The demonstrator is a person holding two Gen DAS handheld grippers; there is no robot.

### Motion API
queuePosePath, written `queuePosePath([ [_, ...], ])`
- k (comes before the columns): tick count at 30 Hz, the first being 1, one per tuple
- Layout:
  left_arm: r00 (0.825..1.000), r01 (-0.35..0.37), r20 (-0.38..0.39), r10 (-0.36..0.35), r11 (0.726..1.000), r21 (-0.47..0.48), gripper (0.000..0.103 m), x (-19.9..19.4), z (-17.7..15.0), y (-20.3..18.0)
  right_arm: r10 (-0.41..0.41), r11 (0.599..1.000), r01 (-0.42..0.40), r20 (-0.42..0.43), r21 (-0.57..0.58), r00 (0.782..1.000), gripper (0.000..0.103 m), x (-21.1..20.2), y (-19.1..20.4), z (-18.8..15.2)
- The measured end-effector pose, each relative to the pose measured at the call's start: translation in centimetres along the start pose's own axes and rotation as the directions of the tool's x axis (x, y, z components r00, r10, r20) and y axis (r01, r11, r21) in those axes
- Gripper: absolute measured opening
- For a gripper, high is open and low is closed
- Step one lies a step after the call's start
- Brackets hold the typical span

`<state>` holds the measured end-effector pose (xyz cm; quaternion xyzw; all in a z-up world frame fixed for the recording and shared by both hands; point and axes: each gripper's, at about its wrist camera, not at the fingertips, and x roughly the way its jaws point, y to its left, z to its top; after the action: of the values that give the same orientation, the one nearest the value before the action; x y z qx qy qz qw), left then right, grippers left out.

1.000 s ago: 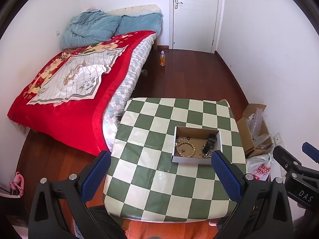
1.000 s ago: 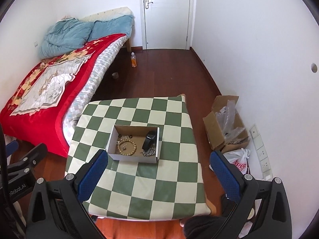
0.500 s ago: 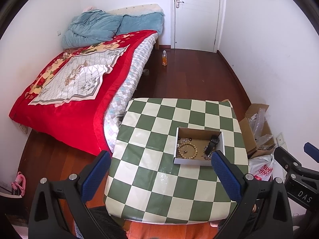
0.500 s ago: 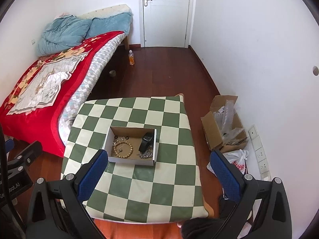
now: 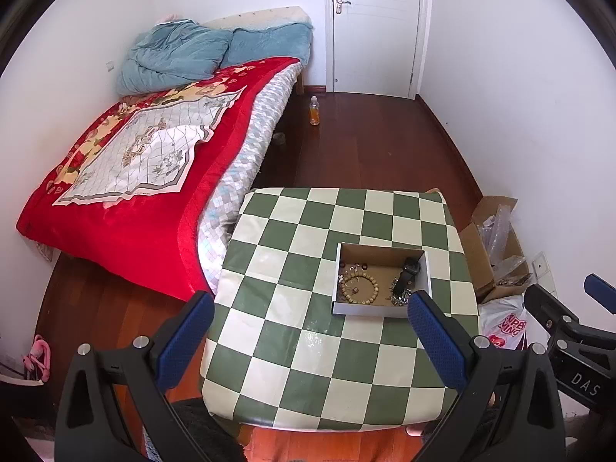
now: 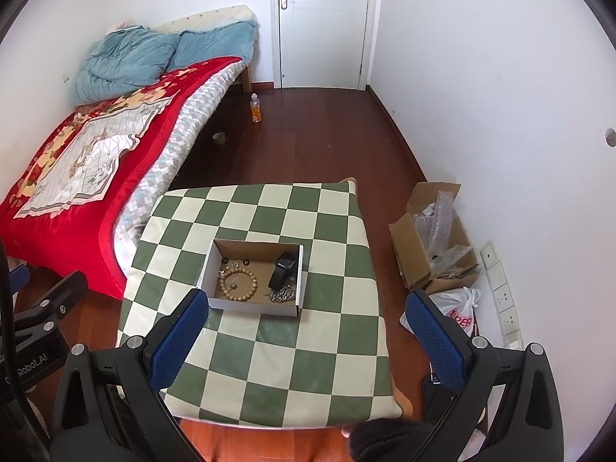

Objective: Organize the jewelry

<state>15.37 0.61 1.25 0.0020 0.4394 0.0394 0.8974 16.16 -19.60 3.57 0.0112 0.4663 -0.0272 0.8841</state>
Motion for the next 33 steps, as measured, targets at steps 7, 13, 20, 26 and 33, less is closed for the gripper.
queuePosePath([
  [7,1.0,0.003,0.01,-0.003,1.0,0.002,0.102,-0.47,-0.27,0.21,0.008,1.0,-0.008,0.0,0.01,1.0,0.103,-0.17,-0.02,-0.6],
  [13,1.0,0.006,0.009,-0.006,1.0,-0.001,0.102,-0.73,-0.2,0.43,0.009,1.0,-0.009,-0.001,0.008,1.0,0.103,-0.21,-0.07,-0.66],
  [20,1.0,0.001,0.015,-0.001,1.0,0.0,0.102,-0.89,-0.11,0.54,0.009,1.0,-0.009,0.002,0.011,1.0,0.103,-0.36,-0.04,-0.66],
  [26,1.0,-0.011,0.021,0.011,1.0,0.0,0.102,-0.87,0.07,0.42,0.01,1.0,-0.01,0.004,0.01,1.0,0.103,-0.51,0.01,-0.63],
  [33,1.0,-0.009,0.024,0.009,1.0,0.005,0.102,-1.0,0.14,0.42,0.012,1.0,-0.013,0.008,0.008,1.0,0.103,-0.86,0.27,-0.4],
])
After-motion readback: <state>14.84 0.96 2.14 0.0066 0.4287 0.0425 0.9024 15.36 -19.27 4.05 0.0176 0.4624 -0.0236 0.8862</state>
